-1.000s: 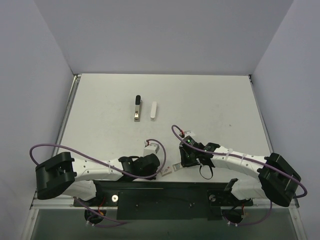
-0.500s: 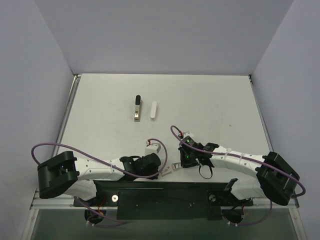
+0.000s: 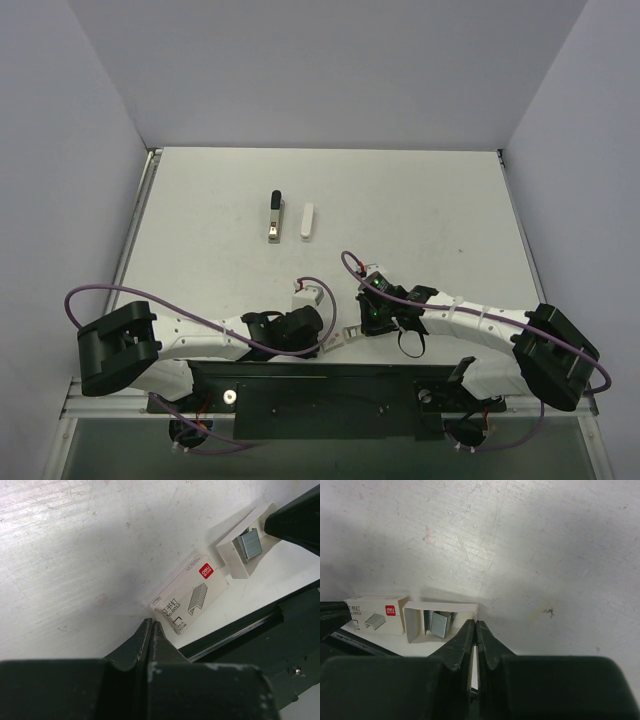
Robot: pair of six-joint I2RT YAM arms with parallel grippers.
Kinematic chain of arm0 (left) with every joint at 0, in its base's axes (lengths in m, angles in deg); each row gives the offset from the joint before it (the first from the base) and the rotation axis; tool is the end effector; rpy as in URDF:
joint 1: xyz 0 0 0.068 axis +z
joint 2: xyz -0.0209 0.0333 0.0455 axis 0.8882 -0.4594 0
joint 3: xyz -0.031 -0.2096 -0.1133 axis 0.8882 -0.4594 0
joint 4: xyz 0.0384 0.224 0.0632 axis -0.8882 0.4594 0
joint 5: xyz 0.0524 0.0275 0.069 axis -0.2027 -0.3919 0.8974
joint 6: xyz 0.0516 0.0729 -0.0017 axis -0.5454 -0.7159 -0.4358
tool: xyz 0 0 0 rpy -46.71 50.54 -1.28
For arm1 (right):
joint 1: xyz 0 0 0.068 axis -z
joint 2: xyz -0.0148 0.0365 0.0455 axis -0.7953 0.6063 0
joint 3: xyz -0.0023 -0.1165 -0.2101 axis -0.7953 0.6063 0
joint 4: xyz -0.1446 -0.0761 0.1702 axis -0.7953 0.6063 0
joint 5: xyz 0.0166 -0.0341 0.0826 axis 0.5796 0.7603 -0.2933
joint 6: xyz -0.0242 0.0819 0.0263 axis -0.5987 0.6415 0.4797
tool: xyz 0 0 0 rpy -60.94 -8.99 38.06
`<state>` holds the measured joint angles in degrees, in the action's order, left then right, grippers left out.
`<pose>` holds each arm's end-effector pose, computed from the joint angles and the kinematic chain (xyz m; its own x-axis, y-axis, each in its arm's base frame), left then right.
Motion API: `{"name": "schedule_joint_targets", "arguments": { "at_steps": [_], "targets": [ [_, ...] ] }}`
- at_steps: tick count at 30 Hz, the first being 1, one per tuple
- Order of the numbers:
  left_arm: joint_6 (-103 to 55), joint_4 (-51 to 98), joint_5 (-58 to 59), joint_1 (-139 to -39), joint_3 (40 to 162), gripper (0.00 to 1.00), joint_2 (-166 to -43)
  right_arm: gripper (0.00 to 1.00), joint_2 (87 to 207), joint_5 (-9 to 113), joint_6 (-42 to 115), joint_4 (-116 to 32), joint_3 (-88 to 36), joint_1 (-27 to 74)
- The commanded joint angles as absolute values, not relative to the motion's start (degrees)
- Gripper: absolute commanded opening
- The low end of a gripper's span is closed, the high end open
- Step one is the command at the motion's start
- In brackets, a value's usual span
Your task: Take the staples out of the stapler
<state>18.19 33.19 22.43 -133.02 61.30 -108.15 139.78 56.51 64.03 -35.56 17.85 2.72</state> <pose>0.1043 -0.2370 0.1022 -0.8605 0.0858 -0.5021 0.2993 0.8828 -0.3621 0.1626 0.2009 0.1176 -0.8461 -0.1338 -0.5159 -0.3785 0.8323 0.4049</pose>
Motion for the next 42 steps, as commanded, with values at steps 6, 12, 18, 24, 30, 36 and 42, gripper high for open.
{"name": "schedule_joint_targets", "arguments": {
  "at_steps": [6, 12, 18, 24, 30, 36, 42],
  "targets": [
    [17.34, 32.80, 22.13, -132.70, 61.94, 0.00, -108.93, 0.00, 139.00, 59.71, 63.71, -32.75, 17.67, 1.53],
    [17.25, 32.71, 22.40, -132.70, 61.68, 0.00, -108.14, 0.00, 140.40, 62.25, 64.77, -33.01, 17.32, -0.58],
    [17.25, 32.45, 22.49, -132.70, 61.33, 0.00, -107.71, 0.00, 141.99, 64.45, 65.47, -32.66, 16.17, -2.60],
    [17.25, 32.27, 22.66, -132.70, 60.71, 0.00, -107.18, 0.00, 143.13, 65.94, 66.18, -32.31, 15.21, -4.10],
    [16.99, 32.01, 23.01, -132.70, 60.10, 0.00, -106.47, 0.00, 143.83, 68.40, 66.09, -30.12, 13.54, -5.33],
    [16.99, 31.48, 23.36, -132.70, 59.48, 0.00, -105.59, 0.00, 144.45, 71.04, 66.00, -27.83, 12.05, -6.29],
    [16.46, 31.04, 23.45, -132.70, 59.22, 0.00, -105.07, 0.00, 145.33, 72.62, 66.62, -26.60, 11.08, -7.35]
  ]
}}
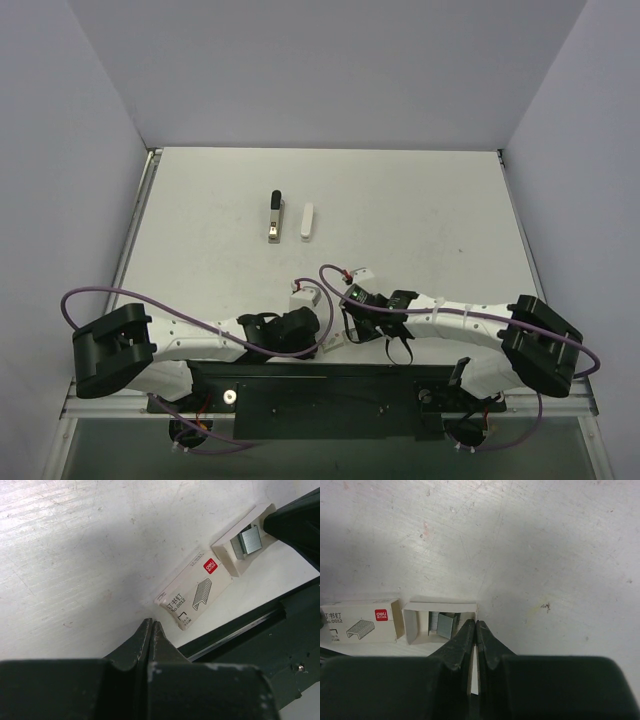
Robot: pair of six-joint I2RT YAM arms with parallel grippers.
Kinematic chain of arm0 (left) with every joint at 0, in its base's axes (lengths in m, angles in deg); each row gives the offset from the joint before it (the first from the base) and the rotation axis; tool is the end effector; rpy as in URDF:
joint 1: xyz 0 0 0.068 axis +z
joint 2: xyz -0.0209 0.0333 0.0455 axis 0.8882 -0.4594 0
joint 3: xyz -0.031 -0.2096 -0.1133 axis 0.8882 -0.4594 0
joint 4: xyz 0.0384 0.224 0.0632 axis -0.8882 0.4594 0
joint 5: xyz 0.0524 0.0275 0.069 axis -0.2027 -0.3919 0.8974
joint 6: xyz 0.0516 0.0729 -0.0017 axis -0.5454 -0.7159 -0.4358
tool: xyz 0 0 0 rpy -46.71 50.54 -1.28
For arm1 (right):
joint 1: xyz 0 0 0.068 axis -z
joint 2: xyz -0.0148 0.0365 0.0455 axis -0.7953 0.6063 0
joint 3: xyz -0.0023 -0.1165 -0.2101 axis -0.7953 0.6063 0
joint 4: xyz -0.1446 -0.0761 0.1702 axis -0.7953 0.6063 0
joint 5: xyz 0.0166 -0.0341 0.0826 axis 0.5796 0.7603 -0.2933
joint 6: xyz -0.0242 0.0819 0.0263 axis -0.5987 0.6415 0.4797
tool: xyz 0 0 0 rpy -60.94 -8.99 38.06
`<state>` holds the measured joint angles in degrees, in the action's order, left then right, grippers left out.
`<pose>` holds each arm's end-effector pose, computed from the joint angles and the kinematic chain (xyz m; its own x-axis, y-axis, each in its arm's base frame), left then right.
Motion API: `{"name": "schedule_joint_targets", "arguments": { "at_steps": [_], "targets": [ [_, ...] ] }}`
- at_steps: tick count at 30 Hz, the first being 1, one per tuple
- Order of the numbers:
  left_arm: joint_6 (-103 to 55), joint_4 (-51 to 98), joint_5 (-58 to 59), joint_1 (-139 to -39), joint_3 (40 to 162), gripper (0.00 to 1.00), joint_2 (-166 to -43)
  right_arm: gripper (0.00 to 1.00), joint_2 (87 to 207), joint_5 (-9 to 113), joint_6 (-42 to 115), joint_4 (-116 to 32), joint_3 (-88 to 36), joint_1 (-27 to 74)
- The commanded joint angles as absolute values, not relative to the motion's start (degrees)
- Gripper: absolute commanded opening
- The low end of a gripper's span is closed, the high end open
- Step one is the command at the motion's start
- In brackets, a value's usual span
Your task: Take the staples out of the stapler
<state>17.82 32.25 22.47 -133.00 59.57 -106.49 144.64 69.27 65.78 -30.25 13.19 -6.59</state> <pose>0.1028 -0.2324 0.1019 -0.8558 0.0837 -0.5105 0.3063 0.8773 -0.3696 0.1464 0.2211 0.1132 -0.8072 -0.2232 -0.5464 -0.4022 0.8855 0.2324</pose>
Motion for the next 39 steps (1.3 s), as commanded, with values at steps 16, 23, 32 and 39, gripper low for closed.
{"name": "schedule_joint_targets", "arguments": {
  "at_steps": [16, 23, 32, 39],
  "targets": [
    [16.28, 28.32, 22.93, -132.70, 58.60, 0.00, -105.24, 0.00, 147.26, 72.80, 68.55, -26.51, 9.23, -9.28],
    [16.11, 27.53, 22.57, -132.70, 58.69, 0.00, -105.86, 0.00, 148.05, 73.15, 69.08, -26.51, 8.79, -9.72],
    [15.93, 27.09, 22.40, -132.70, 57.99, 0.00, -105.59, 0.00, 150.34, 74.12, 69.16, -25.63, 7.04, -10.42],
    [15.67, 26.82, 22.66, -132.70, 57.55, 0.00, -104.98, 0.00, 151.74, 74.82, 68.82, -24.23, 5.37, -10.95]
  ]
}}
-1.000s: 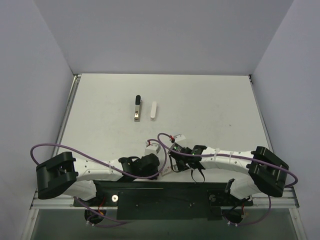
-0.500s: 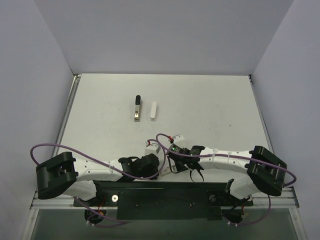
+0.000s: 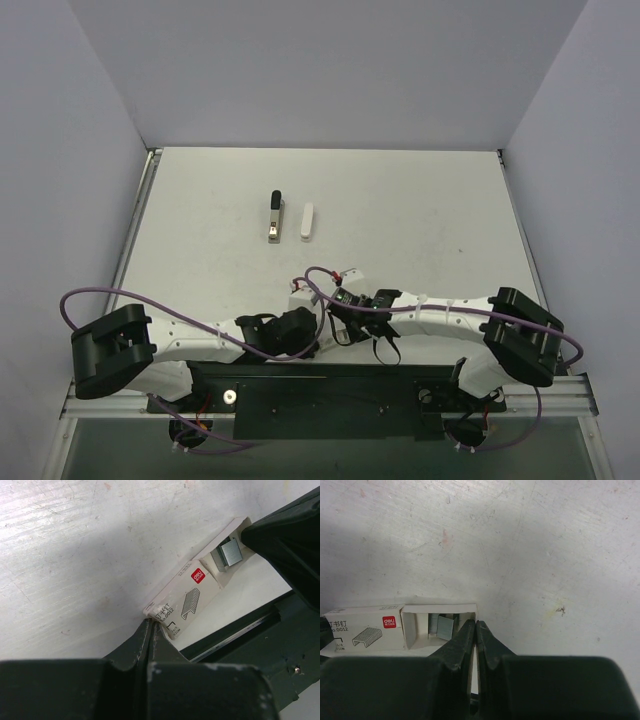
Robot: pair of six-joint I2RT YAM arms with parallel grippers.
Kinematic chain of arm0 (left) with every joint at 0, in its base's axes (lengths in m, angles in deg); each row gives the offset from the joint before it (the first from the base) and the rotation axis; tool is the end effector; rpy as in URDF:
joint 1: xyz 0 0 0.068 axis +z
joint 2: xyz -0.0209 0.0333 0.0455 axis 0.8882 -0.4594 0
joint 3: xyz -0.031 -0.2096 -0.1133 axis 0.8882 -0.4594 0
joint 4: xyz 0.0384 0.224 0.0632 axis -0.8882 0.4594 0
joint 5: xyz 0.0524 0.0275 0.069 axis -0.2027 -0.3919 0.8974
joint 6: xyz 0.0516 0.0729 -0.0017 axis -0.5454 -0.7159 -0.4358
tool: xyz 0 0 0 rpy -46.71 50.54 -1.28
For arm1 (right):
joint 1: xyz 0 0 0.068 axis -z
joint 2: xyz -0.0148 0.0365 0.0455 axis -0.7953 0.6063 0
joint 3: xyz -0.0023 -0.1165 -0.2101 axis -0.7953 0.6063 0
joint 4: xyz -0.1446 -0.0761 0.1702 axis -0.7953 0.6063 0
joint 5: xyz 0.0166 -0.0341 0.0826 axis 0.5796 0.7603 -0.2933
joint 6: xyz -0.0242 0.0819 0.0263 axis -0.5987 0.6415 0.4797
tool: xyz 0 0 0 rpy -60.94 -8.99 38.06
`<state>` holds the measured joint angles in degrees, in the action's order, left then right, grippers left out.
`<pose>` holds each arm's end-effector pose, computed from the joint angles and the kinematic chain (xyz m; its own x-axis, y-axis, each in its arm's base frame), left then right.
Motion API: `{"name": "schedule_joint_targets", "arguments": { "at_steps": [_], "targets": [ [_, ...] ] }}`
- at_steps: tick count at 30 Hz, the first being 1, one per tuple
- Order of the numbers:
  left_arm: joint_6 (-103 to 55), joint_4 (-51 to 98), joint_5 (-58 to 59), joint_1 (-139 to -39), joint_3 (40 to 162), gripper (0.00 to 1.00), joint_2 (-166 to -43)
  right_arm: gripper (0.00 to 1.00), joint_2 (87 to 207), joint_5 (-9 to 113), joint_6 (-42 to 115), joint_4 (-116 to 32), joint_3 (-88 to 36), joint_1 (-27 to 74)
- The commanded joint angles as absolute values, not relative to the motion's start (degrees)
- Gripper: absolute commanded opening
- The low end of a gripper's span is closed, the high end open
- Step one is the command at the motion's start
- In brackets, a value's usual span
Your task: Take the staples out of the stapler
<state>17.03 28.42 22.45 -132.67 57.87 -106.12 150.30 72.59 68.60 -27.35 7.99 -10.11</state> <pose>0.1044 -0.2328 0.1012 -0.8443 0.0696 -0.5313 0.3187 0.8623 -0.3936 0.1429 0.2399 0.1107 -0.8125 -0.2431 -0.5298 -0.3914 0.9011 0.1868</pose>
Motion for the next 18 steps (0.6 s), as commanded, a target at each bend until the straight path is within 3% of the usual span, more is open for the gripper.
{"name": "schedule_joint_targets", "arguments": {
  "at_steps": [1, 18],
  "targets": [
    [15.58, 26.82, 22.75, -132.70, 57.46, 0.00, -104.98, 0.00, 151.92, 74.91, 68.73, -24.05, 5.19, -11.04],
    [15.23, 26.21, 24.24, -132.70, 55.53, 0.00, -101.99, 0.00, 153.32, 75.44, 69.69, -22.55, 3.61, -12.80]
  ]
}}
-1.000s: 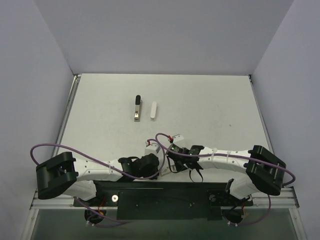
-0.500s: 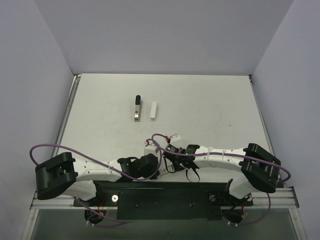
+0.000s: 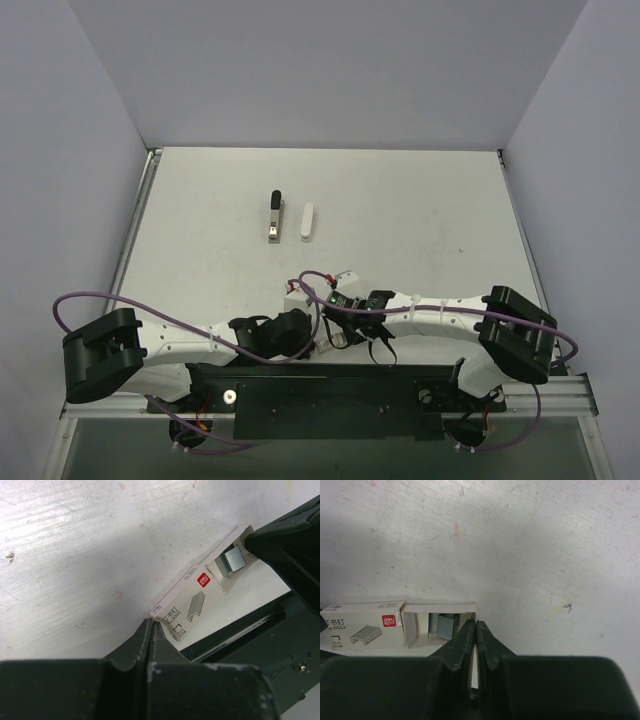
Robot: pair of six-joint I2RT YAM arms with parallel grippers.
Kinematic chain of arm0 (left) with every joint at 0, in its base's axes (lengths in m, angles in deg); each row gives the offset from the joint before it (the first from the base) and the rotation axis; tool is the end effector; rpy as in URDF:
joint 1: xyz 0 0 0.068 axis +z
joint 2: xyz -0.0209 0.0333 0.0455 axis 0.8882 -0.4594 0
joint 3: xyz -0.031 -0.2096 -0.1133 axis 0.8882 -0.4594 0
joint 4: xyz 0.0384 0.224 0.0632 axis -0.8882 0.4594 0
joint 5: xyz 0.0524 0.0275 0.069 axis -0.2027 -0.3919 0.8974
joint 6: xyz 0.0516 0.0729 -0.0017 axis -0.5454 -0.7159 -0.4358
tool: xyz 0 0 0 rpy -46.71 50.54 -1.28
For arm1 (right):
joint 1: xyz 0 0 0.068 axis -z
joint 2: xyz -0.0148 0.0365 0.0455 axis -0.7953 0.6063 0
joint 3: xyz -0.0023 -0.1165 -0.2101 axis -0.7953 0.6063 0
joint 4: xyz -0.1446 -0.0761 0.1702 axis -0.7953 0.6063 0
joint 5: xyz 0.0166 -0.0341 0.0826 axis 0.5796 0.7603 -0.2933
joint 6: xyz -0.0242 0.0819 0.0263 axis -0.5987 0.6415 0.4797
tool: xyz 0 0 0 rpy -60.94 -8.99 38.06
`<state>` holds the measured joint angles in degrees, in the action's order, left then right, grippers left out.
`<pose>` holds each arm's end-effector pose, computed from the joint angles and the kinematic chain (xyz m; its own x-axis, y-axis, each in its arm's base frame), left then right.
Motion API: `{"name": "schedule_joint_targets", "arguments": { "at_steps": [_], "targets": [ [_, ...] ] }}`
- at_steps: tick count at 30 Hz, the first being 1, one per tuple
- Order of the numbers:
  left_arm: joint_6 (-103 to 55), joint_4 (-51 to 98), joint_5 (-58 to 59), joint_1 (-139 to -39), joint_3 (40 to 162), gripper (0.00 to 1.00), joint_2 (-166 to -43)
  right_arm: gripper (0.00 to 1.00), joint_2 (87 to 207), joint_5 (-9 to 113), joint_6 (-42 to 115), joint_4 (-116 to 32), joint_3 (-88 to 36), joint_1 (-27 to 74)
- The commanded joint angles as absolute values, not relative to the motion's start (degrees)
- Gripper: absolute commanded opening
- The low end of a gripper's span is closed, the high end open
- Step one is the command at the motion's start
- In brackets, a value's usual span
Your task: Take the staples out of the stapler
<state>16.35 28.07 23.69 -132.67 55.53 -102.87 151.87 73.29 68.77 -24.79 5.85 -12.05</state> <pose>0.1031 -0.2242 0.1033 -0.8289 0.0600 -0.5562 0.3257 0.8601 -0.3927 0.1367 0.2466 0.1107 -0.8096 -0.2815 -0.5151 -0.4127 0.8970 0.1585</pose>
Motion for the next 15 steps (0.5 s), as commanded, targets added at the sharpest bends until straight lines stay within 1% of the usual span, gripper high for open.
{"name": "schedule_joint_targets", "arguments": {
  "at_steps": [1, 4, 15],
  "targets": [
    [15.23, 26.21, 24.07, -132.70, 55.44, 0.00, -102.16, 0.00, 153.50, 75.44, 69.87, -22.81, 3.61, -12.89],
    [15.23, 23.75, 23.72, -132.79, 55.44, 0.00, -102.43, 0.00, 153.41, 75.61, 70.22, -23.08, 3.69, -12.89],
    [14.88, 23.83, 23.63, -132.79, 55.79, 0.00, -102.87, 0.00, 154.20, 75.18, 69.69, -23.43, 2.64, -13.33]
  ]
}}
